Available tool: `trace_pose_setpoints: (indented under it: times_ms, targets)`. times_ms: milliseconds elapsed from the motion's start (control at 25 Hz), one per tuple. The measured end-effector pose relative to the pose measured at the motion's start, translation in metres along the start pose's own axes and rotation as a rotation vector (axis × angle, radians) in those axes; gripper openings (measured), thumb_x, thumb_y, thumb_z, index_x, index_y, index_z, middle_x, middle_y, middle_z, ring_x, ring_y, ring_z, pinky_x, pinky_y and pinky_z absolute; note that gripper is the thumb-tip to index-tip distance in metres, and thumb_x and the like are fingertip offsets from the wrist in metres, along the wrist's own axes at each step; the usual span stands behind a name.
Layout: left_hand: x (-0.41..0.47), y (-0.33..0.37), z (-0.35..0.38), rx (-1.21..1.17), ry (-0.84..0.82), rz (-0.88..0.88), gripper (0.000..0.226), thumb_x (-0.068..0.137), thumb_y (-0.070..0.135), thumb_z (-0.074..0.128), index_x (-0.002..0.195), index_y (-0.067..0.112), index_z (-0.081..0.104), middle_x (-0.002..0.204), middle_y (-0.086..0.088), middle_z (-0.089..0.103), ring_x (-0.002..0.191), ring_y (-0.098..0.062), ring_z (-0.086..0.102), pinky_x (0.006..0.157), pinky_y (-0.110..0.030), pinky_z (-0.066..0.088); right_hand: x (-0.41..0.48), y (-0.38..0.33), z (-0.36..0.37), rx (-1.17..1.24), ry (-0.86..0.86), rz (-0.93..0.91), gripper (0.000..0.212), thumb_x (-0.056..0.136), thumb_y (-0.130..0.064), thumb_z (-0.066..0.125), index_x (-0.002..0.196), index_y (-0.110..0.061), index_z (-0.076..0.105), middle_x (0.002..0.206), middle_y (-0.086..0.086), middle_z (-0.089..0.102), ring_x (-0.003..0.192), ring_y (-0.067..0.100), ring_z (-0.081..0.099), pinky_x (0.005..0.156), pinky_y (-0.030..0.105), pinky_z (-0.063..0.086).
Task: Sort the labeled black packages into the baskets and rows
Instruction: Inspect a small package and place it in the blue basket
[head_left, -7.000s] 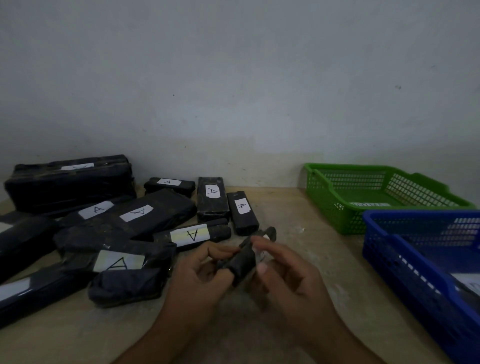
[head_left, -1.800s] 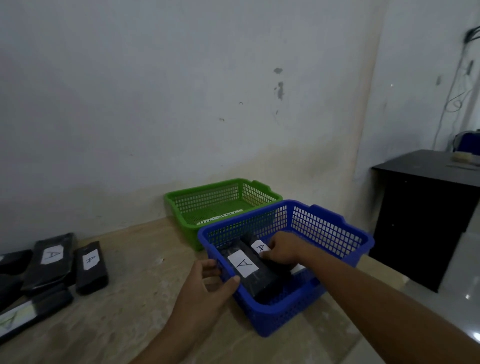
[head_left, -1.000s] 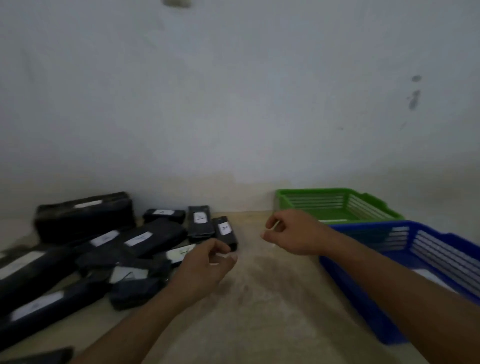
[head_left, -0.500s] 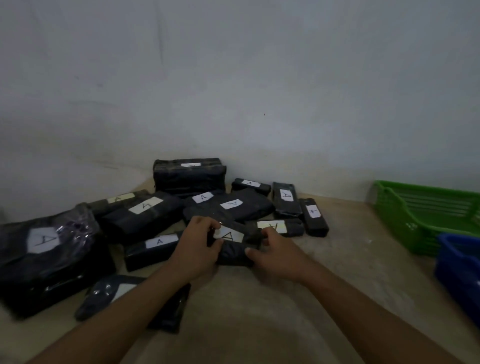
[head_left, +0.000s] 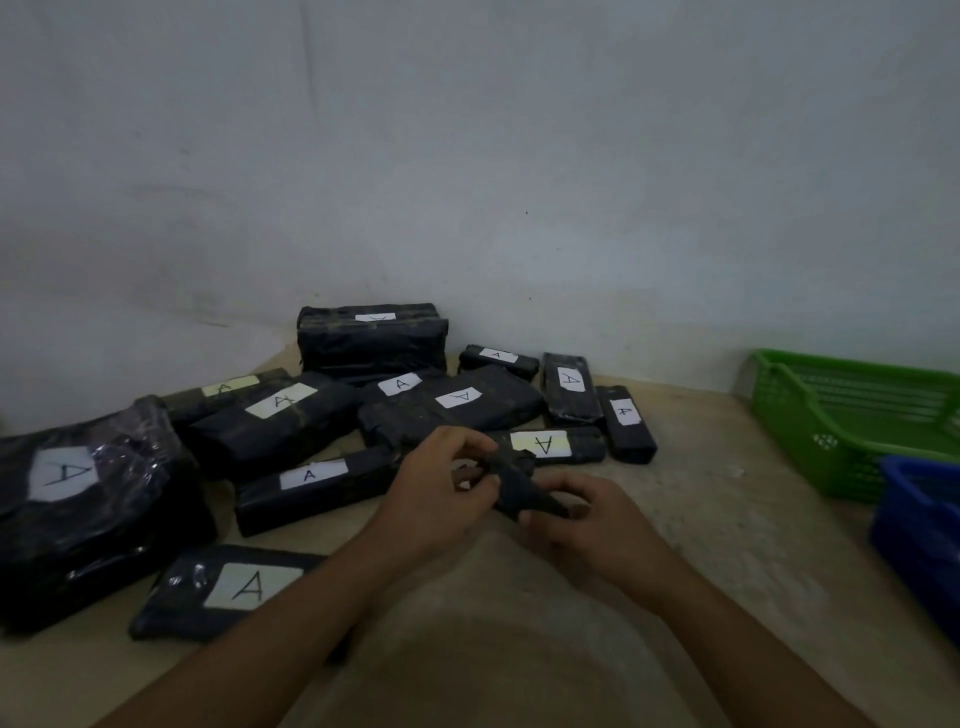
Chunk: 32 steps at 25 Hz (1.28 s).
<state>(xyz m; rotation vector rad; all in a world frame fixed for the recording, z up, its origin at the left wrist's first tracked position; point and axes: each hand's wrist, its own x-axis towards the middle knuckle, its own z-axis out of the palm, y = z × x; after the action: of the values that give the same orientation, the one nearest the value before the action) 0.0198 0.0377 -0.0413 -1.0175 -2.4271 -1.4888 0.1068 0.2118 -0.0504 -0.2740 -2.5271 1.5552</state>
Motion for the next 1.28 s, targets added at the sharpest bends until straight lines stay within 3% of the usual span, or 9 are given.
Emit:
trace_pose_setpoints:
  times_ms: [120,320,440,520,680,800,880,1120,1280]
  targets:
    - [0.000,0.017,0.029,-0.135,-0.018,-0.094,0.029,0.085,0.020,0.069,0.112,0.026,0.057,0.117,0.009,0.056,0.106,-0.002,0.056,0.083,-0.012,0.049,-0.014,0.018,-0.031,-0.053,0.181,-0.151,0.028,0.075,-0.012,0.082,0.097,-0.026,0.071,0.109,-0.009,0.068,0.096,0.002,0.065,0.075,0.012,0.052]
    - [0.001,0.043,0.090,-0.469,-0.207,-0.332,0.027,0.088,0.042,0.060,0.113,0.037,0.052,0.111,0.017,0.058,0.095,0.004,0.058,0.063,-0.007,0.049,-0.030,0.053,-0.075,-0.140,0.382,-0.281,0.036,0.072,-0.008,0.083,0.097,-0.030,0.070,0.127,-0.012,0.055,0.116,0.003,0.056,0.083,0.016,0.052]
    - [0.011,0.036,0.114,-0.456,-0.226,-0.338,0.026,0.087,0.034,0.066,0.110,0.040,0.055,0.118,0.009,0.058,0.101,-0.003,0.060,0.079,-0.018,0.055,-0.036,0.061,-0.085,-0.103,0.364,-0.285,0.039,0.076,-0.020,0.078,0.108,-0.037,0.066,0.132,-0.013,0.051,0.124,0.001,0.050,0.091,0.022,0.051]
    - [0.019,0.031,0.119,-0.412,-0.231,-0.340,0.029,0.086,0.027,0.068,0.109,0.040,0.057,0.122,0.004,0.057,0.104,-0.008,0.060,0.086,-0.028,0.056,-0.031,0.061,-0.087,0.051,0.422,-0.135,0.041,0.086,-0.017,0.072,0.114,-0.043,0.058,0.128,-0.015,0.054,0.119,0.000,0.052,0.091,0.025,0.051]
    - [0.029,0.023,0.117,-0.428,-0.271,-0.239,0.036,0.087,0.007,0.064,0.115,0.030,0.058,0.118,0.003,0.060,0.101,-0.008,0.062,0.077,-0.018,0.055,-0.015,0.060,-0.081,0.419,0.226,0.114,0.038,0.094,-0.011,0.060,0.124,-0.035,0.055,0.115,0.003,0.067,0.100,0.020,0.069,0.081,0.041,0.059]
    - [0.029,0.015,0.119,-0.407,-0.284,-0.216,0.039,0.083,0.005,0.068,0.112,0.031,0.058,0.117,0.001,0.063,0.100,-0.012,0.065,0.083,-0.027,0.057,-0.014,0.065,-0.072,0.240,0.223,0.041,0.028,0.093,-0.008,0.061,0.113,-0.027,0.061,0.103,0.001,0.069,0.087,0.018,0.068,0.067,0.030,0.057]
    - [0.028,0.012,0.122,-0.437,-0.277,-0.222,0.039,0.083,0.008,0.069,0.113,0.029,0.057,0.116,-0.001,0.065,0.098,-0.013,0.067,0.084,-0.031,0.058,-0.013,0.069,-0.071,0.176,0.273,0.001,0.022,0.092,-0.009,0.063,0.106,-0.025,0.063,0.097,0.000,0.069,0.085,0.017,0.067,0.068,0.032,0.058]
    - [0.027,0.013,0.127,-0.507,-0.244,-0.230,0.044,0.080,0.017,0.074,0.118,0.027,0.055,0.117,0.014,0.060,0.102,0.010,0.058,0.081,-0.015,0.053,-0.015,0.075,-0.081,0.320,0.326,0.005,0.022,0.092,-0.008,0.064,0.106,-0.025,0.063,0.091,0.001,0.073,0.078,0.010,0.068,0.063,0.031,0.056]
    - [0.029,0.009,0.126,-0.574,-0.118,-0.337,0.036,0.075,0.024,0.077,0.107,0.021,0.060,0.109,0.003,0.067,0.101,-0.013,0.064,0.087,-0.035,0.054,-0.018,0.074,-0.080,0.246,0.265,-0.004,0.011,0.091,-0.024,0.066,0.100,-0.020,0.061,0.093,0.005,0.075,0.080,0.014,0.071,0.064,0.032,0.056]
